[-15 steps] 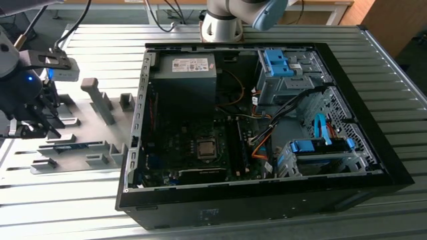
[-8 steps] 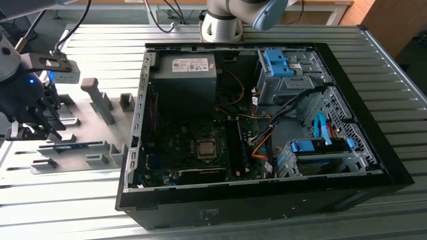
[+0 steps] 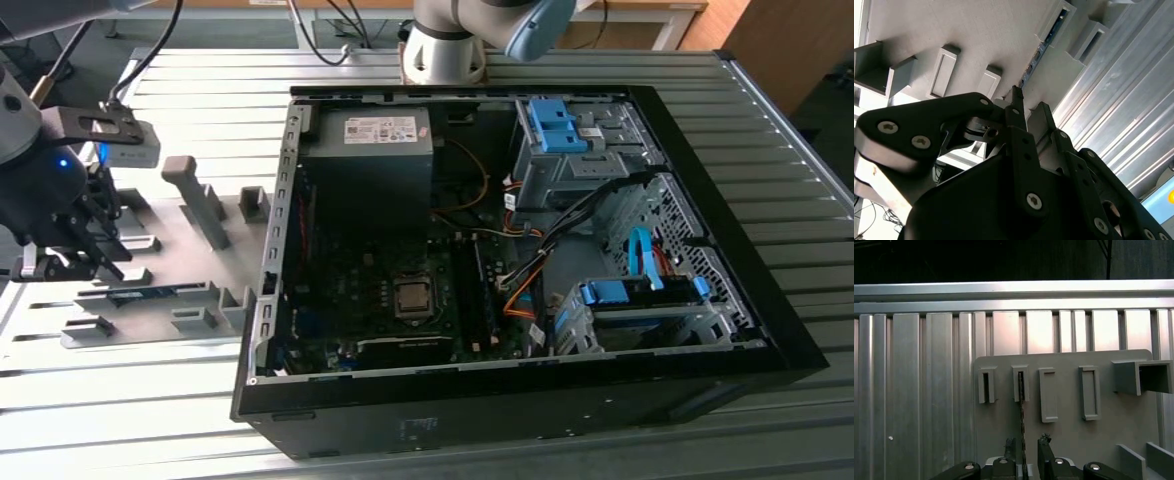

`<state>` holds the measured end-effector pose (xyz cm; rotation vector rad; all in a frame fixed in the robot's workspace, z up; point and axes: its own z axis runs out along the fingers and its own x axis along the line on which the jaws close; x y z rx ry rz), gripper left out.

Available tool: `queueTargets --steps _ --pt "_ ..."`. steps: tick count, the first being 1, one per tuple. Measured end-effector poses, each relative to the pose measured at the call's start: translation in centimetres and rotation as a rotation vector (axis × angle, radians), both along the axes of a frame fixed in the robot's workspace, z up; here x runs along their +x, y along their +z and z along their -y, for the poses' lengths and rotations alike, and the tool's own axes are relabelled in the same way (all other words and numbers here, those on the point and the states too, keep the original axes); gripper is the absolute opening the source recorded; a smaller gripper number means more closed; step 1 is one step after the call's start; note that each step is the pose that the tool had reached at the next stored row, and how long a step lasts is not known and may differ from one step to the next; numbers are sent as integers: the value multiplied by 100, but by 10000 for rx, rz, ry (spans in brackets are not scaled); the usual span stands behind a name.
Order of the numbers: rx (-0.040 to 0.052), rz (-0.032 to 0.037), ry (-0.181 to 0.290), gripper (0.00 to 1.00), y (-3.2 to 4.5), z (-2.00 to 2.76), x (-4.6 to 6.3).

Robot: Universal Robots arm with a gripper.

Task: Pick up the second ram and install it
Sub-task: 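Pick up the second ram and move it above second insertion slot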

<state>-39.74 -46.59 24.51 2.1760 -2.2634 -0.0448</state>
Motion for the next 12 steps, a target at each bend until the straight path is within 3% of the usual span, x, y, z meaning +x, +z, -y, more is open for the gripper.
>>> queueTargets --steps 12 --pt "0 0 0 31 -102 3 0"
